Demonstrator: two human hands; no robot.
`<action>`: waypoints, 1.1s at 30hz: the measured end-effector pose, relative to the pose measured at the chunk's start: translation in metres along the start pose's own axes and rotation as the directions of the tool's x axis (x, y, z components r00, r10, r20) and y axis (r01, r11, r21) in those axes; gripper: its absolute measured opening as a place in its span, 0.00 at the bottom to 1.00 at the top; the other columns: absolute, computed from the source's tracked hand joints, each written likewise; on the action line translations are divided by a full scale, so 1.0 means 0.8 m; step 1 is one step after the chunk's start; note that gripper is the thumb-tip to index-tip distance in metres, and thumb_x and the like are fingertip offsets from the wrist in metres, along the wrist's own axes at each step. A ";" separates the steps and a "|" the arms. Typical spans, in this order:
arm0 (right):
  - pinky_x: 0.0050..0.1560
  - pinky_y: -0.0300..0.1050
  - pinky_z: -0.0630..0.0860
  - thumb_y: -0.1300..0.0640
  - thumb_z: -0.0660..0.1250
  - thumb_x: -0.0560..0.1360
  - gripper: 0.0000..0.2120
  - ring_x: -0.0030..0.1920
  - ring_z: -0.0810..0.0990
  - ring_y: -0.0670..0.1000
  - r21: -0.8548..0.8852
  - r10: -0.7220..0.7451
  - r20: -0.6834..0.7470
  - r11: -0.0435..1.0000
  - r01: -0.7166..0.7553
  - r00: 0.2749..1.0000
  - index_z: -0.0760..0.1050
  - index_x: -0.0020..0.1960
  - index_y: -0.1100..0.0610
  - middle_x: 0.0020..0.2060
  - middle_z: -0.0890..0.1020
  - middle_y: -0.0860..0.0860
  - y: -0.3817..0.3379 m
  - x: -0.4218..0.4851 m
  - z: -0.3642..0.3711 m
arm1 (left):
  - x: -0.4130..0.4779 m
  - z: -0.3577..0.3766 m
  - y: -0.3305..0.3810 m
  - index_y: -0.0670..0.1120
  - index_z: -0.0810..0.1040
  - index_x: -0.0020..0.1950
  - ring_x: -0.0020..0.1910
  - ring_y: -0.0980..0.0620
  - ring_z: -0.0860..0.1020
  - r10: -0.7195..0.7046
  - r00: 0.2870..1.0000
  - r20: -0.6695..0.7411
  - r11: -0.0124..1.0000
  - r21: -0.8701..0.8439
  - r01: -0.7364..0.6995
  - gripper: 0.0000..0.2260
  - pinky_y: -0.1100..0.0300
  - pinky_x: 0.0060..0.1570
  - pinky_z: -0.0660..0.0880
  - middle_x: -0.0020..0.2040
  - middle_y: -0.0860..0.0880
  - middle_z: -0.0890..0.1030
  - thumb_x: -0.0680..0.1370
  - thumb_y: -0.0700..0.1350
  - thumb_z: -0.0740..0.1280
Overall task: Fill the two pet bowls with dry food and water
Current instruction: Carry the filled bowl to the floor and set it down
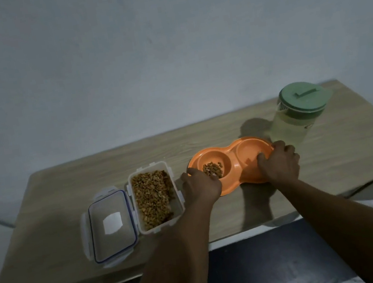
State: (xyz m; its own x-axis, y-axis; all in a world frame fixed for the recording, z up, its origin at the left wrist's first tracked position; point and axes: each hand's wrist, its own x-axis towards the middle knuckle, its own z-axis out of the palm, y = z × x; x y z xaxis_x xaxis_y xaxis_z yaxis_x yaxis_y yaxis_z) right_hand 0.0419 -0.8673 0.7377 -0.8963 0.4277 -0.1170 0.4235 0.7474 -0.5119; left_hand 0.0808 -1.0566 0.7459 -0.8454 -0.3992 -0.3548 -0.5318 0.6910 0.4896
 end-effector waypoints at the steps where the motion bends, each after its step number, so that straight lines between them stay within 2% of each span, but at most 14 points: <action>1: 0.64 0.63 0.69 0.48 0.65 0.78 0.26 0.67 0.68 0.68 0.011 0.028 0.010 1.000 -0.029 1.000 0.66 0.70 0.61 0.67 0.69 0.65 0.003 0.005 0.000 | 0.004 0.003 0.001 0.38 0.60 0.75 0.69 0.38 0.68 -0.027 1.000 -0.005 1.000 0.006 0.028 0.33 0.47 0.64 0.70 0.72 0.39 0.66 0.78 0.55 0.65; 3: 0.64 0.63 0.70 0.49 0.64 0.79 0.25 0.67 0.69 0.68 0.055 0.068 0.044 0.996 -0.070 0.997 0.65 0.70 0.62 0.67 0.70 0.65 0.008 0.013 0.001 | 0.011 0.005 0.000 0.37 0.61 0.75 0.70 0.38 0.68 -0.052 0.999 -0.016 0.999 0.014 0.053 0.32 0.46 0.64 0.70 0.72 0.38 0.67 0.78 0.55 0.65; 9: 0.62 0.58 0.73 0.54 0.66 0.78 0.22 0.65 0.75 0.67 0.121 0.132 0.078 0.983 -0.141 0.988 0.69 0.68 0.64 0.63 0.77 0.66 0.014 0.031 -0.007 | 0.030 -0.003 -0.001 0.39 0.71 0.65 0.61 0.39 0.76 -0.111 0.994 -0.002 0.991 -0.069 0.110 0.22 0.49 0.55 0.77 0.63 0.39 0.76 0.77 0.51 0.67; 16: 0.61 0.57 0.74 0.56 0.67 0.78 0.21 0.64 0.76 0.65 0.169 0.073 0.092 0.982 -0.088 0.993 0.72 0.69 0.63 0.63 0.78 0.64 0.017 0.022 -0.024 | 0.028 -0.008 0.002 0.40 0.72 0.65 0.61 0.39 0.75 -0.174 0.984 0.038 0.978 -0.110 0.177 0.22 0.50 0.52 0.77 0.64 0.39 0.75 0.74 0.48 0.69; 21: 0.58 0.59 0.78 0.56 0.67 0.77 0.21 0.61 0.78 0.64 0.195 0.032 0.060 0.980 -0.043 0.998 0.74 0.68 0.63 0.61 0.80 0.63 0.025 0.005 -0.042 | 0.017 -0.012 0.004 0.40 0.74 0.63 0.59 0.38 0.77 -0.143 0.988 0.064 0.981 -0.125 0.150 0.21 0.51 0.44 0.77 0.62 0.39 0.76 0.73 0.48 0.69; 26: 0.59 0.61 0.79 0.54 0.67 0.77 0.23 0.61 0.78 0.64 0.233 0.038 0.032 0.971 -0.044 0.999 0.73 0.70 0.62 0.62 0.79 0.62 0.041 -0.012 -0.067 | -0.004 -0.018 0.010 0.40 0.74 0.63 0.56 0.39 0.78 -0.092 0.992 0.088 0.988 -0.118 0.102 0.21 0.54 0.37 0.70 0.61 0.40 0.77 0.73 0.49 0.68; 30: 0.60 0.62 0.78 0.53 0.67 0.78 0.23 0.61 0.79 0.63 0.252 0.047 -0.001 0.967 -0.045 0.999 0.73 0.70 0.61 0.63 0.79 0.62 0.064 -0.027 -0.089 | -0.028 -0.018 0.019 0.41 0.75 0.62 0.52 0.40 0.79 -0.042 0.994 0.103 0.991 -0.125 0.055 0.22 0.55 0.37 0.70 0.59 0.40 0.78 0.71 0.50 0.68; 33: 0.60 0.61 0.78 0.53 0.67 0.78 0.23 0.61 0.79 0.63 0.271 0.064 -0.015 0.961 -0.058 0.998 0.73 0.70 0.61 0.63 0.79 0.61 0.087 -0.039 -0.109 | -0.049 -0.010 0.028 0.40 0.77 0.58 0.48 0.40 0.79 -0.001 0.994 0.108 0.987 -0.158 0.018 0.19 0.56 0.37 0.71 0.57 0.39 0.78 0.73 0.51 0.69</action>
State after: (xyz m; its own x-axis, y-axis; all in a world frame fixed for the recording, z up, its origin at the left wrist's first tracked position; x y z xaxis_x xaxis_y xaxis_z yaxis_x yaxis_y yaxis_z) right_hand 0.1106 -0.7839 0.7797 -0.8652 0.4823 -0.1373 0.4233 0.5555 -0.7158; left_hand 0.1014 -1.0303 0.7772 -0.8345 -0.3328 -0.4392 -0.5484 0.5793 0.6030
